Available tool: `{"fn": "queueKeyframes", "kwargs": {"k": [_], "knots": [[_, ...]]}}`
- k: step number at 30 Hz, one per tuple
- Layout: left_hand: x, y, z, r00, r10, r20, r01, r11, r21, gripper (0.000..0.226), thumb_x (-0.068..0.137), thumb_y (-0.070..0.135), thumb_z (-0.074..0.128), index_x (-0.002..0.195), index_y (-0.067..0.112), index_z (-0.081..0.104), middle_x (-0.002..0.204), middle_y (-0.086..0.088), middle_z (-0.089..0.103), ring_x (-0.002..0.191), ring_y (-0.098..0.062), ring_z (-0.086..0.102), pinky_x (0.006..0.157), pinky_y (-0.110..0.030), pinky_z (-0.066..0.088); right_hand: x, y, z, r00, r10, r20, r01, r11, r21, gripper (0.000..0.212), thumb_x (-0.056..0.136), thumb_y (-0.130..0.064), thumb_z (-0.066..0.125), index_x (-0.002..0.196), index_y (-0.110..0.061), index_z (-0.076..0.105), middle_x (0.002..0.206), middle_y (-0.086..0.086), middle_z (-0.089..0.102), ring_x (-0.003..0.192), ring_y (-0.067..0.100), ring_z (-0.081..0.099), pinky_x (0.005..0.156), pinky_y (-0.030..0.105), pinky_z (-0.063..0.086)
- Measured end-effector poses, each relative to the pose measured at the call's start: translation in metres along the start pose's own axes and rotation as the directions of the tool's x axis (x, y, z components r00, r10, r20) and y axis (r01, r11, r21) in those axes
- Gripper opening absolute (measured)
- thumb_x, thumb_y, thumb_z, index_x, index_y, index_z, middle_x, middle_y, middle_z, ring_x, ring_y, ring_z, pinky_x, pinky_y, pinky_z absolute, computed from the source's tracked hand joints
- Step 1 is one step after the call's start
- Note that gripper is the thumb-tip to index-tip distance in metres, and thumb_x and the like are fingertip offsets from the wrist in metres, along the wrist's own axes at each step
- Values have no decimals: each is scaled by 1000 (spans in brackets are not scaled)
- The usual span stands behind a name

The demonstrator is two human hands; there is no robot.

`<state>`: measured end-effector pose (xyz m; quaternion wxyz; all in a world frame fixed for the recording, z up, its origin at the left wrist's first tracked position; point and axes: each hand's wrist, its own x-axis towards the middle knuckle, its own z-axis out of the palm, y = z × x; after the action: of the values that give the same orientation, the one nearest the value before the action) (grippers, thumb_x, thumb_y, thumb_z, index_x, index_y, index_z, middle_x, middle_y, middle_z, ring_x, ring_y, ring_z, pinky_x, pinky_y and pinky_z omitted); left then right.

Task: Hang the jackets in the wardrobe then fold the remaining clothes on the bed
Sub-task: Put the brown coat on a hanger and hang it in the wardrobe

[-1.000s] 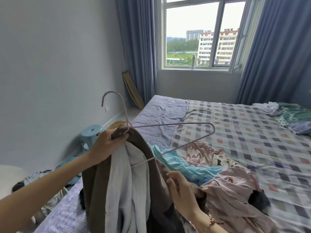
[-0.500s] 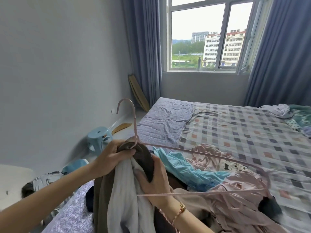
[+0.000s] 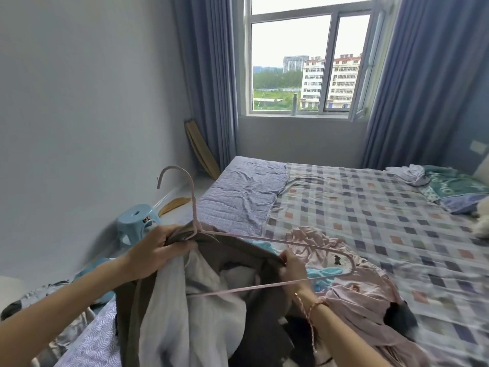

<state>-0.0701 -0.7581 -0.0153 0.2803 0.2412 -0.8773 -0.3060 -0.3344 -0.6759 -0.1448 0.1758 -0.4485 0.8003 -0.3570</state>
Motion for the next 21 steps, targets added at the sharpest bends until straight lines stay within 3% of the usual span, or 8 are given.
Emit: {"fn": "queueKeyframes", "kwargs": {"k": [3,5,7,10,13,15,18,21], "knots": [[1,-14,-8,998,-26,55,13,973,231,51,80,49,48,95,3,64,86,-14,65,77,-31,59,75,-42,47,3,-4,-37,998,-59,21,61,994,-95,16,97,-10,40,88,-6,52,71,8,47,76,24,49,80,30,39],[2,-22,-8,992,-56,112,6,912,409,35,88,42,52,100,11,62,87,-5,66,76,-22,62,76,-38,50,6,-7,-56,996,-93,-13,92,993,-69,27,96,-23,41,88,-1,54,71,6,49,72,20,50,74,27,36],[4,-27,-8,982,-113,148,19,852,524,17,92,30,52,99,16,57,83,0,64,72,-15,62,74,-35,51,19,-9,-66,986,-155,-67,149,985,-86,13,92,-29,53,95,-16,52,84,12,62,85,30,60,80,37,43],[14,-25,3,988,-145,59,78,782,618,11,94,22,47,102,14,50,83,0,60,71,-17,61,73,-33,52,27,-18,-82,979,-197,-60,195,980,-45,12,93,-29,55,92,-27,43,82,8,62,83,32,61,76,38,46],[25,-21,35,943,-326,-61,279,681,677,21,94,28,43,109,13,48,99,-8,61,91,-26,62,79,-34,48,21,-33,-83,971,-211,-112,211,977,-15,10,93,-25,55,93,-21,46,87,12,65,80,29,59,73,33,44],[33,-20,60,921,-383,-70,320,643,695,23,95,31,42,110,15,47,107,-7,62,98,-25,62,81,-34,46,19,-45,-76,946,-307,-100,287,941,-179,12,97,-28,47,100,-16,46,90,11,66,82,31,62,73,38,48],[43,-13,83,918,-396,3,277,649,708,26,95,34,40,110,14,47,110,-7,62,101,-26,61,80,-34,44,16,-65,-71,870,-492,-43,397,748,-531,19,100,-20,39,115,-9,42,91,10,67,79,32,65,66,37,49],[51,1,87,946,-324,1,260,760,596,27,94,37,43,105,14,49,100,-5,64,92,-25,62,76,-33,47,0,-90,-67,793,-606,-60,460,661,-592,30,77,-12,74,95,-7,50,58,0,61,43,15,58,39,22,34]]}}
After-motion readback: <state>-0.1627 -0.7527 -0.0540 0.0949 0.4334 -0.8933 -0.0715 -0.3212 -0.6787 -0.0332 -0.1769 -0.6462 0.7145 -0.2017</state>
